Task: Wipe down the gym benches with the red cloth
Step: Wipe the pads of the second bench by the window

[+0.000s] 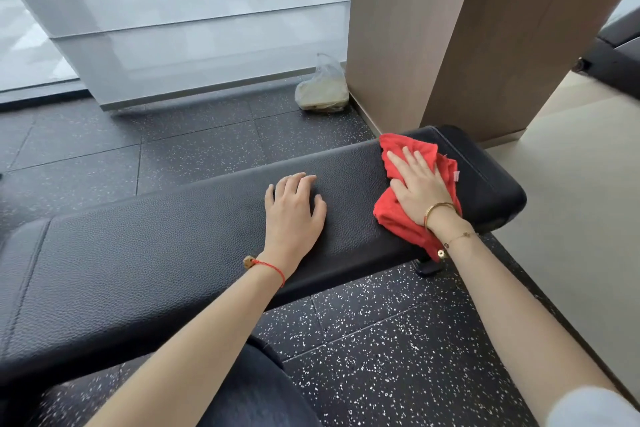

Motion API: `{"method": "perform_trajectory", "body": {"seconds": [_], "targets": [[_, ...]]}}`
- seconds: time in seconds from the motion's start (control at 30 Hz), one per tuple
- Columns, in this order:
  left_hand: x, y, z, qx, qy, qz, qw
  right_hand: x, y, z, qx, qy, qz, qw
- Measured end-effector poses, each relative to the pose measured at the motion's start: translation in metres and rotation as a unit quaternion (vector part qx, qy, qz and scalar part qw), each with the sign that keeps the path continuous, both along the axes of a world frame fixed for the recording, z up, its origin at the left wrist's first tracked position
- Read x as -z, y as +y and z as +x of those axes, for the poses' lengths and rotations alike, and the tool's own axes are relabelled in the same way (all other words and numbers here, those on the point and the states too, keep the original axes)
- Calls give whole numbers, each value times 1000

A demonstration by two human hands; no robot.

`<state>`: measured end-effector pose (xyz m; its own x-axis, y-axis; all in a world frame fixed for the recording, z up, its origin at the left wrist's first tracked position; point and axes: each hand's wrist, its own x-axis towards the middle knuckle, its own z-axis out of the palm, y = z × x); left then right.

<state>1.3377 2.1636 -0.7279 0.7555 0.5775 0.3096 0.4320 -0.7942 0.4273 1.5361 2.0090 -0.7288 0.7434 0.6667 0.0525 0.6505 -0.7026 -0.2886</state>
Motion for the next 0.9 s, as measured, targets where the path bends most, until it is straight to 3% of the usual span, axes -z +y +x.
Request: {"method": "perform_trajectory", "body": {"seconds": [0.13,0.27,0.57,0.9], "targets": [[-10,19,-31,-12,-13,35,999,-8,21,12,66,11,-17,998],[-17,60,-83,-60,-7,57,997,-9,48,-2,68,9,-30,997],[-7,130,-204,-192,47,56,979,-9,164,-137,-135,5,-5,991],[-1,149,-266,-283,67,41,956,-11,253,-270,-308,-4,-12,951]]}}
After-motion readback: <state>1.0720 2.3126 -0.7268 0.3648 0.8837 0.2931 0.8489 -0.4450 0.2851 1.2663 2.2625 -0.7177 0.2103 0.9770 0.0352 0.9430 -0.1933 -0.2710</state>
